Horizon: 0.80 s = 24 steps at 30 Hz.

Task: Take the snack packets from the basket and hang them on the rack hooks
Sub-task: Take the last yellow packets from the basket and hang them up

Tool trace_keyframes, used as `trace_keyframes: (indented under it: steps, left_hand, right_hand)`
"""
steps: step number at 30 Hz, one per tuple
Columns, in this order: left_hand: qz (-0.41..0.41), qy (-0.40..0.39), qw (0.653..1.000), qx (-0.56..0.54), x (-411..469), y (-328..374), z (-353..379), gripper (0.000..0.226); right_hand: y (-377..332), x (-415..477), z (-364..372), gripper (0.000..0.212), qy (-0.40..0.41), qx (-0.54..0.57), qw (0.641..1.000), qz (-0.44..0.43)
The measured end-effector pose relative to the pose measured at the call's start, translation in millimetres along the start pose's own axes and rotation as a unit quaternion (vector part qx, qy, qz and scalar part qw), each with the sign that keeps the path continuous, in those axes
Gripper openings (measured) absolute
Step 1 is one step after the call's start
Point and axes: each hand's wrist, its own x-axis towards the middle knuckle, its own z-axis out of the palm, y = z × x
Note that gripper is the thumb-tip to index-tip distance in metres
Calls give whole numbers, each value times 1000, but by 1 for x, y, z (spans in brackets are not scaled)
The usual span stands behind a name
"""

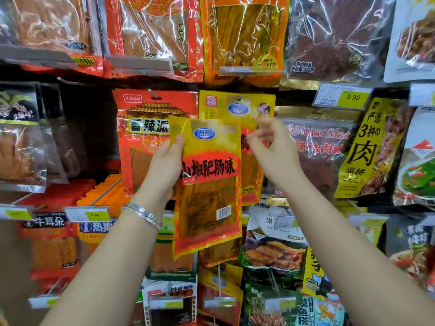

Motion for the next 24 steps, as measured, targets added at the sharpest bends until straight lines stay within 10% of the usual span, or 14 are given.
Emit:
trace_keyframes:
  steps: [2,6,9,13,24]
  left_hand:
    - [-28,-18,999,11,-5,5,10,53]
    - [-32,-86,996,17,-20,13,33,15]
    - [-45,-186,981,29,-33,21,46,40]
    - [-72,-228,969,56,-47,22,62,57]
    - [-14,-76,995,55,-67,-13,63,36]
  right_hand:
    - [-10,-14,4,28,-122,23,992,29]
    - [-12,-32,1,74,-268,14,961,64]
    - [-14,-40,-12,103,-316,9,947,66]
    - [-11,-46,-30,19,-268,24,962,36]
    - [5,-56,-80,14,-126,301,917,231]
